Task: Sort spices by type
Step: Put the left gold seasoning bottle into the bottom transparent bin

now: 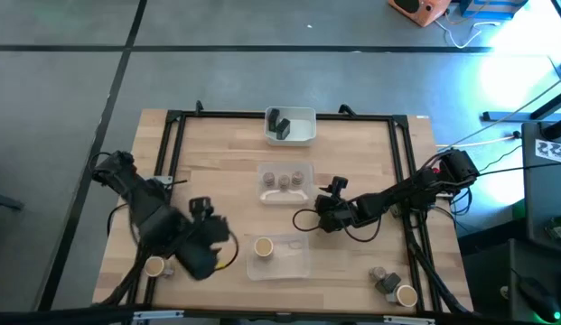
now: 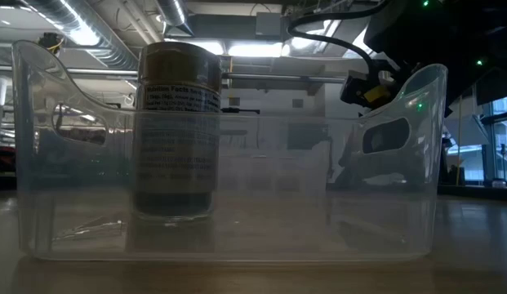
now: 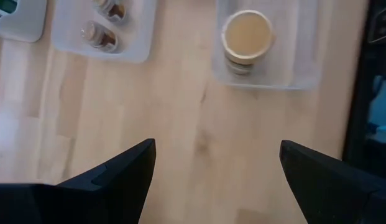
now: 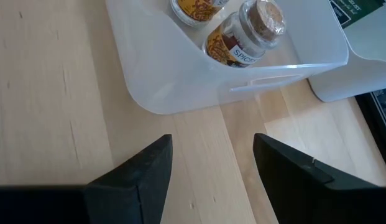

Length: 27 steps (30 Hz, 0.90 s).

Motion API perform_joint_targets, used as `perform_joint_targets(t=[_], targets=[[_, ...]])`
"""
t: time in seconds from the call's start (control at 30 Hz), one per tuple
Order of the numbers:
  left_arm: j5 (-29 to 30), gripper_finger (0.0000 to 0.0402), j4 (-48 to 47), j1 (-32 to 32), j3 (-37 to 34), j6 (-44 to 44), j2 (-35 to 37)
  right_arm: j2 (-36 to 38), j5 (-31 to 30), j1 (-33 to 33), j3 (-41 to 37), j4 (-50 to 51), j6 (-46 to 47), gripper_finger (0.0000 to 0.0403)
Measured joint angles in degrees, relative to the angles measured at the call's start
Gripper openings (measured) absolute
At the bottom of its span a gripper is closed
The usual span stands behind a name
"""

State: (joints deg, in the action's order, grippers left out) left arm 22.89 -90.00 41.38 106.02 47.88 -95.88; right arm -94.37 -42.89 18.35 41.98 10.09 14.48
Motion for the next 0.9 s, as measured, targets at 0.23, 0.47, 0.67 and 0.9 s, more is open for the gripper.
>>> perform_joint_targets(t=[0.23,0.47,0.67,0.9], targets=[[3.44,0.0324,-0.04,9.67,-0.04,9.22,0.0,0.0,0.02,0.0,0.0,-0.73,0.3,0.0225],[3.19,0.0324,0.0,16.25,-7.02,19.88,0.0,0.0,0.07,0.0,0.0,-4.26,0.39,0.0225],[-2.3,0.0324,-0.03,17.27,-13.79,26.37,-0.02,0.0,0.09,0.0,0.0,-6.48,0.24,0.0225],[-6.7,0.0367,-0.02,16.14,-19.19,28.24,-0.02,0.0,0.11,0.0,0.0,-7.67,0.22,0.0225]])
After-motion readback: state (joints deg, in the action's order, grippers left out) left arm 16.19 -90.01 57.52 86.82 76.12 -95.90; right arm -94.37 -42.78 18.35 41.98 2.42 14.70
